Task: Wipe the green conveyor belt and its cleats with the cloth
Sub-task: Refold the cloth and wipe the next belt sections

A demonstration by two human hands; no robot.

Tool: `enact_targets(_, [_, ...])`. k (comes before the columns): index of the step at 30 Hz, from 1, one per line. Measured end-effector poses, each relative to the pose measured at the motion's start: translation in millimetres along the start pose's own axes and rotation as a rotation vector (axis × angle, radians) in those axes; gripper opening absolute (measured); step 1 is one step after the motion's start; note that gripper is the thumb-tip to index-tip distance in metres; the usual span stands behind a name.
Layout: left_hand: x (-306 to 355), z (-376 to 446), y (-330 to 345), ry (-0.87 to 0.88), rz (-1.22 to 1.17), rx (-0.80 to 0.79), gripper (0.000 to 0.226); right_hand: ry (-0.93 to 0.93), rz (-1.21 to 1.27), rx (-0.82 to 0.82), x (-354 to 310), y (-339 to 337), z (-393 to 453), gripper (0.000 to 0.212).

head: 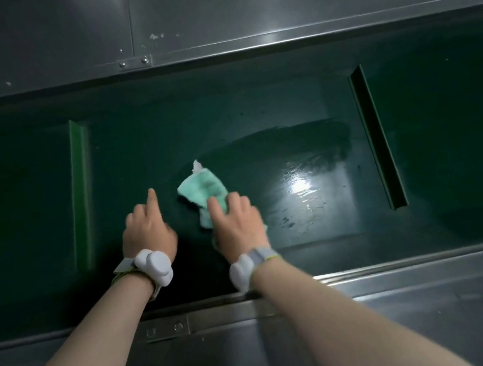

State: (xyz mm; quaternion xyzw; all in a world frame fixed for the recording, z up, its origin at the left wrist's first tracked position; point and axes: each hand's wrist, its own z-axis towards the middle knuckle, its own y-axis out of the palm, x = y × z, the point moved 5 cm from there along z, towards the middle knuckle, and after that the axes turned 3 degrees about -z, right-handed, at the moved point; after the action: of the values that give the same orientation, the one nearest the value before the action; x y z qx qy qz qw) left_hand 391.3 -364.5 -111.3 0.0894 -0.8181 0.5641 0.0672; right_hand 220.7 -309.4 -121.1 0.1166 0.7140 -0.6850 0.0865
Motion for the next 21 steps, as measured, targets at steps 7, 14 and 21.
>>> enact_targets(7, [12, -40, 11, 0.075, 0.121, -0.034, 0.076, 0.451, -0.134, 0.065, 216, -62, -21, 0.041])
enact_targets(14, [13, -45, 18, 0.032, 0.15, -0.149, 0.091, 0.443, -0.073, 0.041, 117, -31, -17, 0.043])
enact_targets(21, [21, -32, 8, -0.066, 0.228, -0.305, 0.092, -0.017, 0.029, -0.123, -9, 0, -59, 0.046])
